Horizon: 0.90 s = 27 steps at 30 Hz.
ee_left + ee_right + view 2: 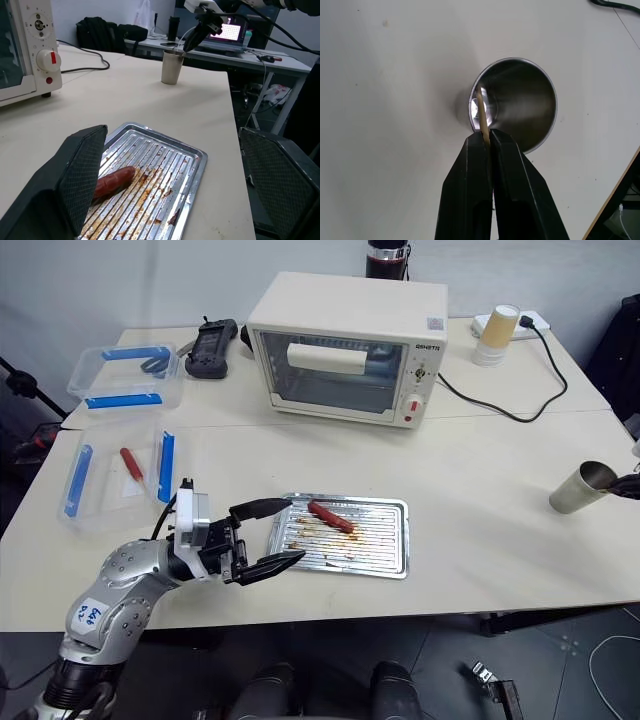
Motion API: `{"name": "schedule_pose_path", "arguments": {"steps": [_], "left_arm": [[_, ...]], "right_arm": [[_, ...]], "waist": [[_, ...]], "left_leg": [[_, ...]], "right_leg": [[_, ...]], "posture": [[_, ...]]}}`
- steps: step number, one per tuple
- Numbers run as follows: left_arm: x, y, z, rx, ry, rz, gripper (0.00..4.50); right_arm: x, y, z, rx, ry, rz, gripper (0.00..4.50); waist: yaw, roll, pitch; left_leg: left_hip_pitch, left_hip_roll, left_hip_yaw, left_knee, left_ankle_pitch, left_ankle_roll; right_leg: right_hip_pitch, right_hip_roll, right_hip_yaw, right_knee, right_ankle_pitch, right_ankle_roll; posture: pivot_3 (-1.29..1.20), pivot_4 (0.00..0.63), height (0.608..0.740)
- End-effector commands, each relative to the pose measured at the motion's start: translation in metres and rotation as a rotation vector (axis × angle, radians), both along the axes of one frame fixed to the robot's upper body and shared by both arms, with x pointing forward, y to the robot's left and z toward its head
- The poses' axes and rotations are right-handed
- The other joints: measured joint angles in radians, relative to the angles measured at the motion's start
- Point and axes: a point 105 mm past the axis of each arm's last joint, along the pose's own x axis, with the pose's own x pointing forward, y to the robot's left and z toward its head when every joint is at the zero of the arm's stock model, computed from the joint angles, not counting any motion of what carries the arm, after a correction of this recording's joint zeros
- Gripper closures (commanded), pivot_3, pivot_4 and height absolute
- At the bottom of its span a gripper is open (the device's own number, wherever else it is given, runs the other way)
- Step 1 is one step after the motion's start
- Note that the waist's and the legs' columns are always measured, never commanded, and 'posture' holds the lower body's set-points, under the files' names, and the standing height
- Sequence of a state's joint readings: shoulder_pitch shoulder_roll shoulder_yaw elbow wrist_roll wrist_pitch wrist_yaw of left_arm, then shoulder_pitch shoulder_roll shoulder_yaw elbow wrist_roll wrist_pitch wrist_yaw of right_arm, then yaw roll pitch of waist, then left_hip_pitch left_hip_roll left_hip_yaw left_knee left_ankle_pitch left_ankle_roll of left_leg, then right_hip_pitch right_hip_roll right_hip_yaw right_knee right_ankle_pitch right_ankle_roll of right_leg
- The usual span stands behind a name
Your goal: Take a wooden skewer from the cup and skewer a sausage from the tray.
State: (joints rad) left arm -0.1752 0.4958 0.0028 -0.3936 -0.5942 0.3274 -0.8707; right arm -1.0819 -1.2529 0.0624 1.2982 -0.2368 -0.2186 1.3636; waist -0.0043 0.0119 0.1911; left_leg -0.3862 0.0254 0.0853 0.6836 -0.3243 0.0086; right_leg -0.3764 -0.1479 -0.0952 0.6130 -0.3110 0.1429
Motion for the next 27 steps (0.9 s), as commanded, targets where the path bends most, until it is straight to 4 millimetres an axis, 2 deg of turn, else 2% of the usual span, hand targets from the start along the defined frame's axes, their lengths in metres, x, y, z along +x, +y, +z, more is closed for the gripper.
{"name": "schedule_pose_path", "arguments": {"steps": [1,5,11,17,20,24,27], "left_arm": [[-0.003,-0.001,0.01,-0.003,-0.054,-0.008,0.0],[-0.003,-0.002,0.01,-0.004,-0.052,-0.01,0.0],[-0.003,-0.004,0.006,-0.008,-0.046,-0.012,0.0],[0.001,0.002,-0.001,0.002,-0.036,-0.021,0.0],[0.004,0.002,-0.003,0.008,-0.032,-0.029,0.0],[0.006,-0.002,0.002,-0.011,-0.034,-0.053,0.0],[0.006,-0.003,0.009,-0.042,-0.033,-0.067,0.0]], "right_arm": [[-0.006,-0.004,0.019,-0.016,-0.038,-0.004,4.47],[-0.01,-0.001,0.034,-0.01,-0.044,0.021,4.47],[-0.028,0.002,0.066,0.006,0.015,0.028,4.47],[-0.02,0.023,0.102,0.109,-0.092,0.063,4.47],[-0.013,0.049,0.106,0.233,-0.103,0.146,4.47],[-0.015,0.116,0.095,0.527,-0.009,0.414,4.47],[-0.023,0.157,0.078,0.667,0.101,0.595,4.47]], "waist": [[0.0,0.0,0.0],[0.0,0.0,0.0],[0.001,0.002,0.0],[-0.003,0.002,0.0],[-0.001,0.002,0.0],[0.004,0.001,0.001],[0.008,0.001,0.001]], "left_leg": [[0.0,0.0,0.0,0.0,0.0,0.0],[0.0,0.0,0.0,0.0,0.0,0.0],[0.0,0.0,0.0,0.0,0.0,0.0],[0.0,0.0,0.002,0.0,-0.001,-0.001],[0.0,0.001,0.003,0.0,-0.001,-0.001],[-0.001,0.003,0.003,0.001,-0.001,-0.001],[-0.001,0.003,0.001,0.002,-0.001,-0.001]], "right_leg": [[0.0,0.0,0.0,0.0,0.0,0.0],[0.0,0.0,0.0,0.0,0.0,0.0],[0.0,0.0,0.0,-0.001,0.0,0.0],[-0.002,0.0,0.002,-0.001,0.0,0.0],[-0.004,0.001,0.002,0.001,0.0,0.0],[-0.004,0.0,0.002,0.006,0.0,0.0],[-0.004,0.0,0.002,0.007,0.0,0.0]], "posture": [[0.0,0.15,0.74],[0.0,0.15,0.74],[0.0,0.15,0.74],[0.0,0.15,0.74],[0.0,0.15,0.74],[0.0,0.15,0.74],[0.0,0.15,0.74]]}}
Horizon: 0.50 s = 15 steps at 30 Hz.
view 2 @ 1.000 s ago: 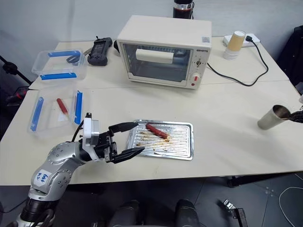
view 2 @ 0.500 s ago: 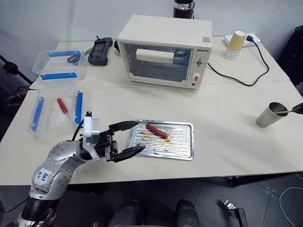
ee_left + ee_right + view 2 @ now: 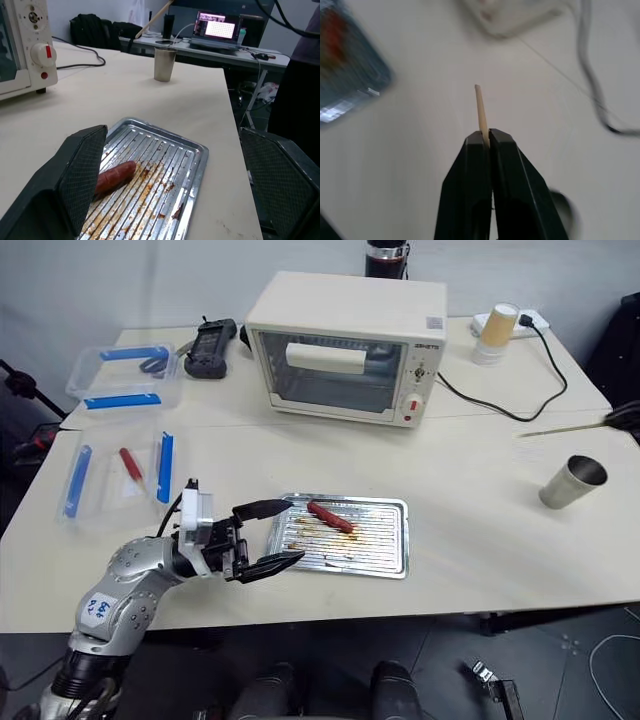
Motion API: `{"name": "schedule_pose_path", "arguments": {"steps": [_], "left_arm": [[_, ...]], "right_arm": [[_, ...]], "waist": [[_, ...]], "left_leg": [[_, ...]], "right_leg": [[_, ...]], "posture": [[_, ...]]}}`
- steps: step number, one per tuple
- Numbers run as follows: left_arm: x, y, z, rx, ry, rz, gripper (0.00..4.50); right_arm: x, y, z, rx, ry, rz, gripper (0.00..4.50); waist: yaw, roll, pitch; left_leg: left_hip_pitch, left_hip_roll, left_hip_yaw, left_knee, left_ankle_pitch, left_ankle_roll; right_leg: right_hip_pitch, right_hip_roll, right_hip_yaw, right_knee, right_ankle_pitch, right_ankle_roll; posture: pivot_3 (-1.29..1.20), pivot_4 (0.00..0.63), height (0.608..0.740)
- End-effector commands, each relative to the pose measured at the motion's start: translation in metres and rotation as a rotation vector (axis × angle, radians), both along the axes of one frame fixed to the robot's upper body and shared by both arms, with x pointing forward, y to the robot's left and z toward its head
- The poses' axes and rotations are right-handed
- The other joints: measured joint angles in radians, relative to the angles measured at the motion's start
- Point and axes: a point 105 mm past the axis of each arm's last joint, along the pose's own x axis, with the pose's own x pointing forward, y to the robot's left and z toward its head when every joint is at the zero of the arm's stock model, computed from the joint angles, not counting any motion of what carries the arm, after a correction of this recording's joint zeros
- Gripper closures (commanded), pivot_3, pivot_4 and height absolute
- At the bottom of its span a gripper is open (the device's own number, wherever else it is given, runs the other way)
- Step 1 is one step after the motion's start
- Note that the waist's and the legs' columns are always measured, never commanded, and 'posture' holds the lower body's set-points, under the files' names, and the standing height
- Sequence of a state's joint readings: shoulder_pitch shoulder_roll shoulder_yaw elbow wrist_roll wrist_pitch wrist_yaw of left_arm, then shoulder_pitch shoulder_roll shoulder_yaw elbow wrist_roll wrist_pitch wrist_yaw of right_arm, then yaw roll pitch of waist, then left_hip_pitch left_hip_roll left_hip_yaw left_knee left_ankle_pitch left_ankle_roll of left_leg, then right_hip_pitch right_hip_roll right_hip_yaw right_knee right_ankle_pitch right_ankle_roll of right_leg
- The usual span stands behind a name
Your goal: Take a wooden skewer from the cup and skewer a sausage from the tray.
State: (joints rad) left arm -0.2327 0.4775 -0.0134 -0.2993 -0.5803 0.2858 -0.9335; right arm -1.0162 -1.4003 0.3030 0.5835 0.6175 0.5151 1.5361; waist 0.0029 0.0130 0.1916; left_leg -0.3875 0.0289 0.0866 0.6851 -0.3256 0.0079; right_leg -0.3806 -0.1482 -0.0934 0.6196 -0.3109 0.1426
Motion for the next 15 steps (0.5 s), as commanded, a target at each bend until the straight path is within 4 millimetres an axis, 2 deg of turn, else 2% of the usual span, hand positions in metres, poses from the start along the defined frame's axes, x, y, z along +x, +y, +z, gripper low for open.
{"name": "schedule_pose_path", "arguments": {"steps": [1,4,8,12,15], "left_arm": [[-0.004,-0.003,0.012,-0.045,-0.013,-0.04,0.0],[-0.007,-0.006,0.019,-0.073,0.018,-0.087,0.0],[-0.008,-0.01,0.029,-0.106,0.039,-0.12,0.0],[-0.008,-0.018,0.039,-0.163,0.052,-0.141,0.0],[-0.008,-0.023,0.044,-0.198,0.057,-0.155,0.0]], "right_arm": [[-0.021,0.053,0.006,0.193,0.055,0.3,4.47],[-0.027,0.089,-0.005,0.309,0.138,0.43,4.47],[-0.036,0.135,-0.005,0.488,0.21,0.572,4.47],[-0.04,0.16,-0.016,0.532,0.242,0.63,4.47],[-0.042,0.17,-0.026,0.527,0.261,0.646,4.47]], "waist": [[0.001,0.0,0.0],[0.001,0.0,0.0],[0.003,-0.001,0.0],[0.015,-0.003,0.0],[0.023,-0.003,0.0]], "left_leg": [[0.0,0.0,0.0,0.0,0.0,0.0],[0.0,0.0,0.0,0.0,0.0,0.0],[0.0,0.0,-0.003,0.001,0.0,0.0],[-0.001,-0.001,-0.006,0.001,0.0,0.0],[-0.002,-0.003,-0.006,0.003,0.0,0.0]], "right_leg": [[0.0,0.0,0.0,0.0,0.0,0.0],[0.0,0.0,0.0,0.0,0.0,0.0],[0.0,0.0,0.0,0.001,0.0,0.0],[0.001,0.0,-0.002,0.001,0.0,0.0],[0.001,0.0,-0.002,0.001,0.0,0.0]], "posture": [[0.0,0.15,0.74],[0.0,0.15,0.74],[0.0,0.15,0.74],[0.0,0.15,0.74],[0.0,0.15,0.74]]}}
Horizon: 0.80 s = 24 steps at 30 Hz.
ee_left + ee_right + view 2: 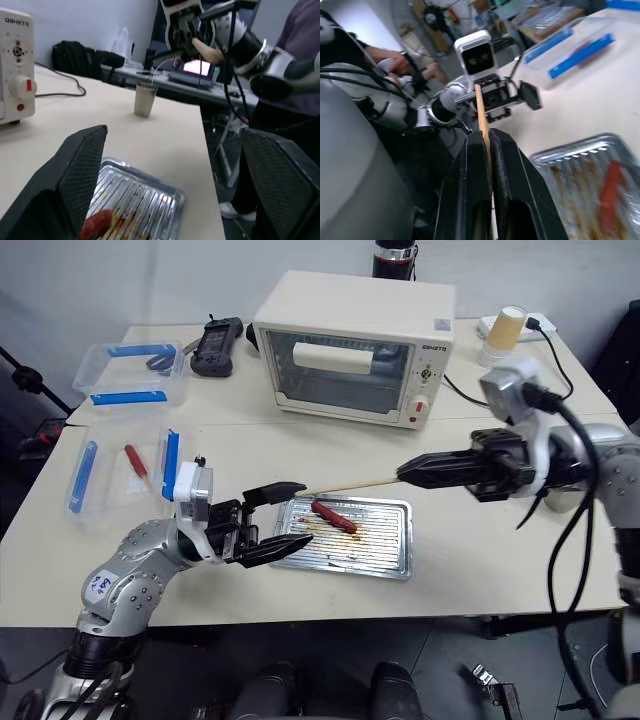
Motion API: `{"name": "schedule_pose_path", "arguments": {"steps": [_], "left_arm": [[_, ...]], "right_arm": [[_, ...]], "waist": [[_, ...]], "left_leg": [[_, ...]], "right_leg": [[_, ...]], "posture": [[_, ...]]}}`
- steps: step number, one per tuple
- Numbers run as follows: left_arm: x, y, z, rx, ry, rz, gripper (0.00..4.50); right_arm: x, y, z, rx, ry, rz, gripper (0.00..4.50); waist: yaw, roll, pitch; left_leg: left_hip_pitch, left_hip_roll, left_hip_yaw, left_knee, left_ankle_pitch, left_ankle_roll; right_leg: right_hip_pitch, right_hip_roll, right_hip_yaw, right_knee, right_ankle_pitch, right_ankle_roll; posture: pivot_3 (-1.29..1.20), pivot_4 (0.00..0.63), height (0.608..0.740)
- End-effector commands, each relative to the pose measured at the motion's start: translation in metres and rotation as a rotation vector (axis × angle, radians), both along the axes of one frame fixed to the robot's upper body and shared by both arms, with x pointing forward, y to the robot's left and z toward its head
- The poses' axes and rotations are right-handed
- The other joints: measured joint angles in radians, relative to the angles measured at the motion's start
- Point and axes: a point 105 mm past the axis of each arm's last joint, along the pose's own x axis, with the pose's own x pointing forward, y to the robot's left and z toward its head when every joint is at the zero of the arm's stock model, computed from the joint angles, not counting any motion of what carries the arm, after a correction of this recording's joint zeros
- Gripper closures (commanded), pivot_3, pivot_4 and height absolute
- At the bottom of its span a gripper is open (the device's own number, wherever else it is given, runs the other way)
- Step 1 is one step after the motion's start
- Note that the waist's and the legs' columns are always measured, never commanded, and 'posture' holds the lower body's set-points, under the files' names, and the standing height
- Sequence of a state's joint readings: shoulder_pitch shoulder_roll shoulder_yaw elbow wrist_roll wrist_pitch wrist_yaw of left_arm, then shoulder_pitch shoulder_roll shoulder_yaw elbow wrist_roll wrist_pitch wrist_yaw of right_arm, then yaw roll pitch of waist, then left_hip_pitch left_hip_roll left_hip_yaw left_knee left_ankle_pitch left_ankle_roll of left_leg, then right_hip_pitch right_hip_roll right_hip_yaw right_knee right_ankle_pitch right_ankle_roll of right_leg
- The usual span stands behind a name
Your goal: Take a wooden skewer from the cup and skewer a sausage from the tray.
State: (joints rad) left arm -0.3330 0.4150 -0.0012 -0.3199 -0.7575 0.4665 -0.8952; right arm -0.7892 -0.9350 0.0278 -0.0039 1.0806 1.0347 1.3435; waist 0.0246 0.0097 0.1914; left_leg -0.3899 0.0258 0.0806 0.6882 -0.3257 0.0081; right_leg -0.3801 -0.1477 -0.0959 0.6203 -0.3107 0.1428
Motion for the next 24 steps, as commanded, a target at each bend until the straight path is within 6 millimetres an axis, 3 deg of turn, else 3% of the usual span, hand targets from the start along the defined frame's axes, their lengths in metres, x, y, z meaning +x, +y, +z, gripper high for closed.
{"name": "schedule_pose_path", "arguments": {"steps": [1,12,24], "left_arm": [[-0.007,-0.006,0.02,-0.069,-0.037,-0.036,0.0],[-0.015,-0.014,0.022,-0.055,-0.01,-0.105,0.0],[-0.014,-0.017,0.017,-0.022,-0.01,-0.099,3.53]], "right_arm": [[-0.005,0.006,0.002,0.006,-0.035,0.007,4.47],[0.003,0.014,-0.018,-0.033,-0.047,-0.003,4.47],[0.005,0.012,-0.016,-0.028,-0.063,-0.01,4.5]], "waist": [[0.002,0.0,0.0],[-0.002,-0.001,0.0],[-0.002,-0.001,0.0]], "left_leg": [[-0.001,0.0,0.0,0.001,0.0,0.0],[-0.002,0.0,0.0,0.003,0.0,0.0],[-0.002,0.0,0.0,0.003,0.0,0.001]], "right_leg": [[0.0,0.0,-0.001,0.0,0.0,0.0],[0.001,0.001,-0.002,0.001,0.0,0.0],[0.001,0.001,-0.002,0.0,0.0,0.0]], "posture": [[0.0,0.15,0.74],[0.0,0.15,0.74],[0.0,0.15,0.74]]}}
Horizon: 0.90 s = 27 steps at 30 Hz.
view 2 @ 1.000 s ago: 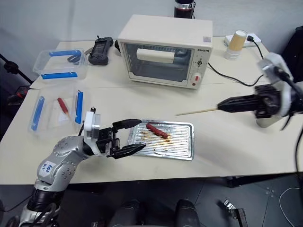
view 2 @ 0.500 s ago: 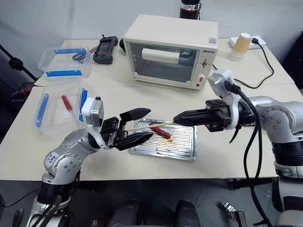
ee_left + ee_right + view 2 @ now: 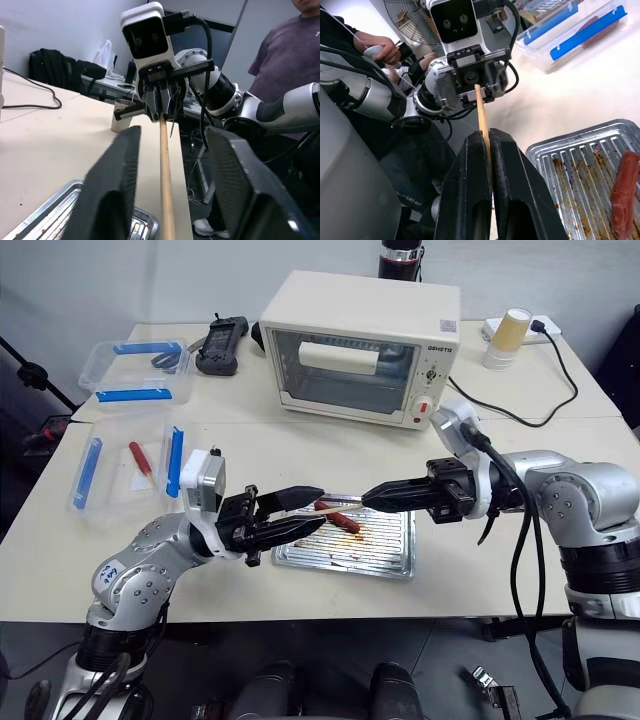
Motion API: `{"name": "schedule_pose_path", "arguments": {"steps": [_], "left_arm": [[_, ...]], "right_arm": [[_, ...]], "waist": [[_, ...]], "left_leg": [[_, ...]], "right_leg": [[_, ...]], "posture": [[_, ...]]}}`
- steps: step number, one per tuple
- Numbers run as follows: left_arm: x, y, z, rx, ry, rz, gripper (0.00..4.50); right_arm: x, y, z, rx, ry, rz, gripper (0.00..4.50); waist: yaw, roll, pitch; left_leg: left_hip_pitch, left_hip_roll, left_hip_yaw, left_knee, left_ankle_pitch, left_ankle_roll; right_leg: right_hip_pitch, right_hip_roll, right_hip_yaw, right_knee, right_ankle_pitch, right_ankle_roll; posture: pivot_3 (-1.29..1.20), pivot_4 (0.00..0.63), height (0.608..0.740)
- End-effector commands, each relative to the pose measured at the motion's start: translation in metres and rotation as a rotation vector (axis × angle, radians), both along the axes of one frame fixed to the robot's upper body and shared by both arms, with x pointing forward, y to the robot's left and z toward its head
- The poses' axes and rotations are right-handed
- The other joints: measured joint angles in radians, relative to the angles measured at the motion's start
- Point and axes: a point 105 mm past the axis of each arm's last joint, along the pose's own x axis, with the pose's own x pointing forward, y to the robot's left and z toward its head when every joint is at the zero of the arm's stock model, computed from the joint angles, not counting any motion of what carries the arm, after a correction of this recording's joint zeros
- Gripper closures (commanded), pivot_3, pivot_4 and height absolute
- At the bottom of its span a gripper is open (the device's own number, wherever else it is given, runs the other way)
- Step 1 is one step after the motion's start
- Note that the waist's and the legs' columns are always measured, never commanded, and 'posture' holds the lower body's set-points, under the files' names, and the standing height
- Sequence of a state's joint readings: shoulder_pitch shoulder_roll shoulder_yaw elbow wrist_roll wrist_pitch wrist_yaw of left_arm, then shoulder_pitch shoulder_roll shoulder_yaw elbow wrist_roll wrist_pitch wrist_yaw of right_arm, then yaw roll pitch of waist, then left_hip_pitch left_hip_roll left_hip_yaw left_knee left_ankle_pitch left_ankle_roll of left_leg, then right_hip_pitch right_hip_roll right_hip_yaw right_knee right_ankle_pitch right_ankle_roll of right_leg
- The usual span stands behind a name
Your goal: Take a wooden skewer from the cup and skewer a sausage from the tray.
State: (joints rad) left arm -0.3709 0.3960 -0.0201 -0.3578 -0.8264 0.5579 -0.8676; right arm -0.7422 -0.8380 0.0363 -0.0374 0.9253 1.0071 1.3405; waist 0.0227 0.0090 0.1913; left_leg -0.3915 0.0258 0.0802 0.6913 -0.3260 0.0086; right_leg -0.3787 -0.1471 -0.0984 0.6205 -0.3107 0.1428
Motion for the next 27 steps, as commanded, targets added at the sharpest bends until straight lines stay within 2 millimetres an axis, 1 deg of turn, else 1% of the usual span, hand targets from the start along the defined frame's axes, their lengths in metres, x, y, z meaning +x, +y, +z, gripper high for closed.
{"name": "schedule_pose_path", "arguments": {"steps": [1,3,8,11,13,15,19,20,26,27], "left_arm": [[-0.007,-0.003,0.005,0.01,-0.052,-0.018,3.81],[-0.007,-0.004,0.004,0.018,-0.051,-0.017,4.47],[-0.005,-0.004,0.004,0.02,-0.048,-0.01,4.47],[-0.003,-0.005,0.002,0.025,0.002,-0.007,4.47],[-0.004,-0.006,0.0,0.041,0.018,-0.026,3.92],[-0.005,-0.007,-0.004,0.068,0.012,-0.027,3.5],[-0.004,-0.008,-0.005,0.067,0.006,-0.015,2.28],[-0.004,-0.008,-0.005,0.066,0.005,-0.017,2.03],[-0.004,-0.007,-0.005,0.058,-0.005,-0.018,2.03],[-0.004,-0.007,-0.005,0.057,-0.005,-0.018,2.21]], "right_arm": [[-0.003,0.001,0.011,0.028,-0.051,0.019,4.5],[-0.003,0.002,0.011,0.031,-0.054,0.02,4.5],[-0.002,0.002,0.012,0.032,-0.059,0.022,4.5],[-0.002,0.001,0.011,0.027,-0.063,0.022,4.5],[-0.002,0.001,0.011,0.025,-0.065,0.022,4.5],[-0.001,0.001,0.011,0.024,-0.067,0.021,4.5],[-0.001,0.001,0.011,0.022,-0.069,0.021,4.5],[-0.001,0.0,0.01,0.02,-0.07,0.021,4.5],[-0.001,0.0,0.009,0.011,-0.074,0.023,4.5],[-0.001,0.0,0.009,0.011,-0.074,0.024,4.5]], "waist": [[0.0,0.0,0.0],[0.0,0.0,0.0],[0.001,0.0,0.0],[0.0,0.0,0.0],[0.0,0.0,0.0],[0.0,0.0,0.0],[0.0,0.0,0.0],[0.0,0.0,0.0],[0.0,0.0,0.0],[0.0,0.0,0.0]], "left_leg": [[0.0,0.0,0.0,0.0,0.0,0.0],[0.0,0.0,0.0,0.0,0.0,0.0],[0.0,0.0,0.0,0.0,0.0,0.0],[0.0,0.0,0.0,0.0,0.0,0.0],[0.0,0.0,0.0,0.0,0.0,0.0],[0.0,0.0,0.0,0.0,0.0,0.0],[0.0,0.0,0.0,0.0,0.0,0.0],[0.0,0.0,0.0,0.0,0.0,0.0],[0.0,0.0,0.0,0.0,0.0,0.0],[0.0,0.0,0.0,0.0,0.0,0.0]], "right_leg": [[0.0,0.0,0.0,0.0,0.0,0.0],[0.0,0.0,0.0,0.0,0.0,0.0],[0.0,0.0,0.0,0.0,0.0,0.0],[0.0,0.0,0.0,0.0,0.0,0.0],[0.0,0.0,0.0,0.0,0.0,0.0],[0.0,0.0,0.0,0.0,0.0,0.0],[0.0,0.0,0.0,0.0,0.0,0.0],[0.0,0.0,0.0,0.0,0.0,0.0],[0.0,0.0,0.0,-0.001,0.0,0.0],[0.0,0.0,0.0,0.0,0.0,0.0]], "posture": [[0.0,0.15,0.74],[0.0,0.15,0.74],[0.0,0.15,0.74],[0.0,0.15,0.74],[0.0,0.15,0.74],[0.0,0.15,0.74],[0.0,0.15,0.74],[0.0,0.15,0.74],[0.0,0.15,0.74],[0.0,0.15,0.74]]}}
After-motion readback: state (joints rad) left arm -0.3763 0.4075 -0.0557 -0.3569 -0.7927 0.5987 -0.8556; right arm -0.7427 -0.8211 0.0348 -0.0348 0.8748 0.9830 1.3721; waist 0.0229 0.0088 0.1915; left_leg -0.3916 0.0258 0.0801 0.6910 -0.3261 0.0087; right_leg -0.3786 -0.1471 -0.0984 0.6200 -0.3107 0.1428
